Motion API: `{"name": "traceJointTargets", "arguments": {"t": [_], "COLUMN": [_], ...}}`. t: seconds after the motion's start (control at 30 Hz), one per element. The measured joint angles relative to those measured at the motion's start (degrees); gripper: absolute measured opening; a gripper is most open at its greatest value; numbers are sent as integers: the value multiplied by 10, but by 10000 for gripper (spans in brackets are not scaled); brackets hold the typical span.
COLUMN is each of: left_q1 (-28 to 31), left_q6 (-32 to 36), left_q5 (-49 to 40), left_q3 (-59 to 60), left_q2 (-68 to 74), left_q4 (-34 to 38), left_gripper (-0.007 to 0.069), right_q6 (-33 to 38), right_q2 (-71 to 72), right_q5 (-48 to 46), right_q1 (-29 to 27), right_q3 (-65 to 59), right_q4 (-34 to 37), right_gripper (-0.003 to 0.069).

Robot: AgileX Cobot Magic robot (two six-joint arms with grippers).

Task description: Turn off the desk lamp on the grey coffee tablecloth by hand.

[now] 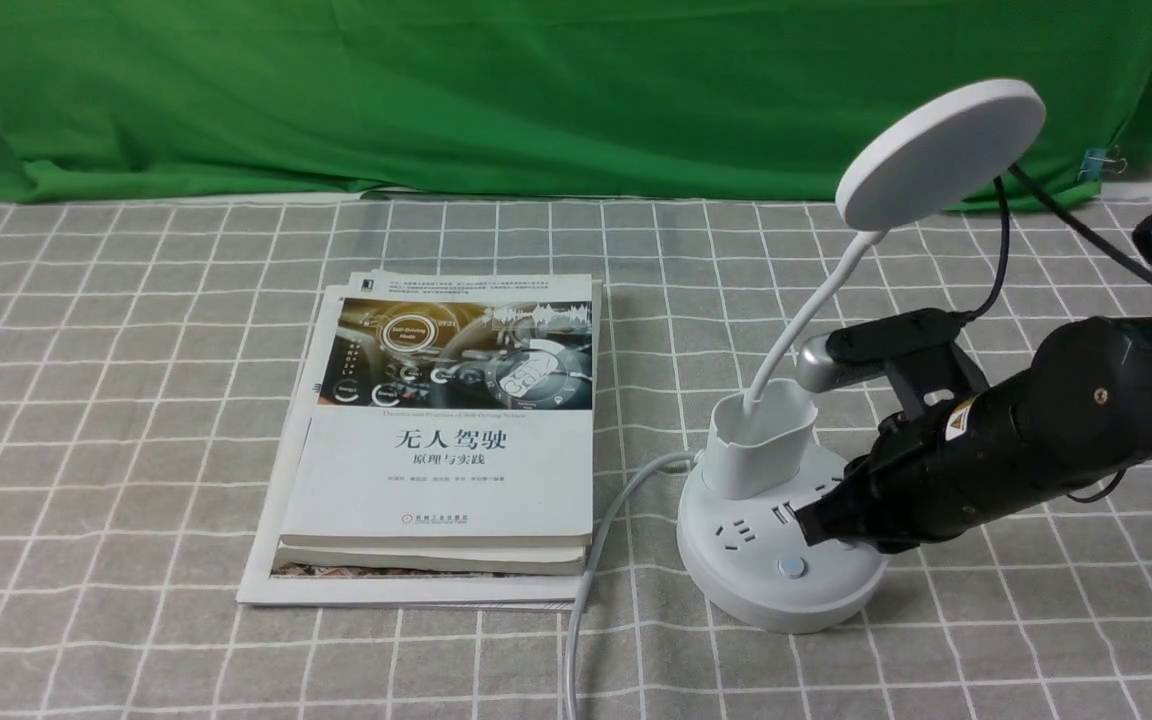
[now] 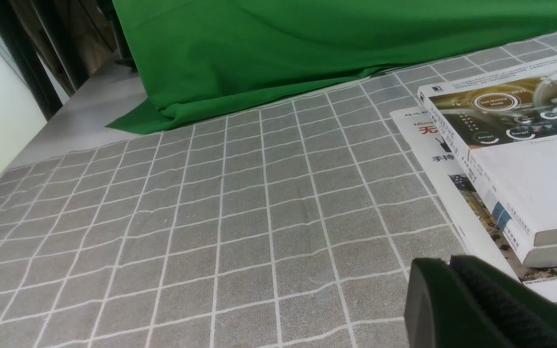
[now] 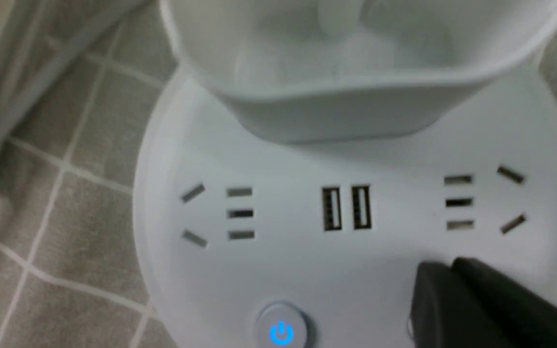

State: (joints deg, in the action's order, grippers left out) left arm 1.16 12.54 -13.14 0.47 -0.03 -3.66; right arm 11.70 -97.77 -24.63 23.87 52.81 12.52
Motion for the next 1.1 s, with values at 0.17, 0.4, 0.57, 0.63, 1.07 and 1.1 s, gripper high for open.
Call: {"name": "traceJointTargets", "arguments": {"t": [0.17, 0.4, 0.57, 0.63, 1.07, 1.1], "left_q1": [0, 0, 0, 0, 0, 0], "left_q6": [0, 0, 0, 0, 0, 0], "left_q5": [0, 0, 0, 0, 0, 0], "left_q3": [0, 0, 0, 0, 0, 0], "left_q2": [0, 0, 0, 0, 0, 0], "left_q4": [0, 0, 0, 0, 0, 0], "left_gripper": [19, 19, 19, 19, 19, 19], "right_q6": [0, 0, -1, -1, -49, -49], "right_q2": [-1, 45, 115, 136, 315, 345], "right_q5": [1, -17, -13, -27, -31, -7], "right_q1": [-1, -1, -1, -1, -113, -115], "right_q3": [3, -3, -3, -3, -68, -84], "right_q4": [1, -1, -2, -4, -51, -51], "right_gripper": [69, 69, 69, 69, 31, 32]}}
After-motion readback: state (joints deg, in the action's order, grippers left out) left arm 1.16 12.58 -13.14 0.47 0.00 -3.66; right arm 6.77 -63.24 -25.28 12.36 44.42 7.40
